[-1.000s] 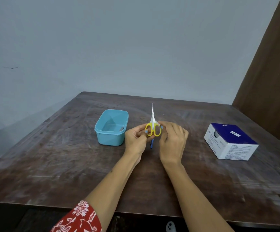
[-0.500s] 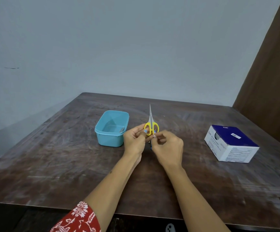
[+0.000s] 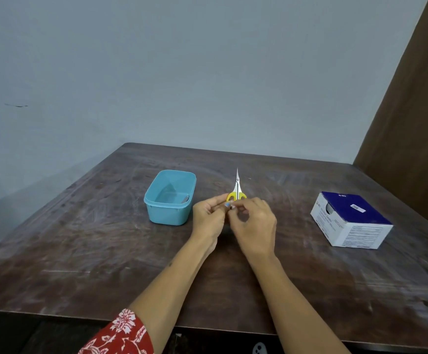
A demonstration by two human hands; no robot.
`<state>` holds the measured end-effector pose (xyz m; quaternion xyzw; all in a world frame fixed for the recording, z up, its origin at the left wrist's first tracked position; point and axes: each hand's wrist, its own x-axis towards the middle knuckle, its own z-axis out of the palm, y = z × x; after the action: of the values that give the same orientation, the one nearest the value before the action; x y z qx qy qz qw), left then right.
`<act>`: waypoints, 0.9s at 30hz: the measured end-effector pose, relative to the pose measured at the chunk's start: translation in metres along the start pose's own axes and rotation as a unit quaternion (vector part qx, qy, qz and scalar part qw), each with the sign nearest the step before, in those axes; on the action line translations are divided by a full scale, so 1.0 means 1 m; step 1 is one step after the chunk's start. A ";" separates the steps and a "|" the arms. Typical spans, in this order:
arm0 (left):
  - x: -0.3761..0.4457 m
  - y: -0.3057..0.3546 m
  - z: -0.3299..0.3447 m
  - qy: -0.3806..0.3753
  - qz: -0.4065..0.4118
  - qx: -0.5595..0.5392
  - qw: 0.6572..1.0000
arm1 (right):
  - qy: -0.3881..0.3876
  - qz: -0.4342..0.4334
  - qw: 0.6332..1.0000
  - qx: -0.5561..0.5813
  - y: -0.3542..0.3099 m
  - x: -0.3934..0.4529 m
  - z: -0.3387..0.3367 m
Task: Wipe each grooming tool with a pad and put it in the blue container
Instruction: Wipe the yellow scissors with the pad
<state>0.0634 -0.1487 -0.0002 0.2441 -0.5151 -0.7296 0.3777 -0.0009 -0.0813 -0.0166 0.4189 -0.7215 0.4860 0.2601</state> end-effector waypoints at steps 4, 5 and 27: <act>-0.005 -0.001 0.003 -0.045 -0.016 -0.006 0.999 | 0.053 0.007 0.998 0.020 0.004 0.002 0.001; -0.006 0.000 0.003 -0.045 -0.016 -0.002 0.999 | 0.046 0.008 0.999 0.019 0.004 0.002 0.001; -0.005 0.003 0.002 -0.018 -0.002 0.006 1.000 | 0.032 0.018 0.999 -0.025 0.004 0.002 -0.002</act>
<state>0.0660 -0.1439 0.0028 0.2339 -0.5255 -0.7316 0.3659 -0.0051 -0.0797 -0.0165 0.3834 -0.7324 0.4853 0.2847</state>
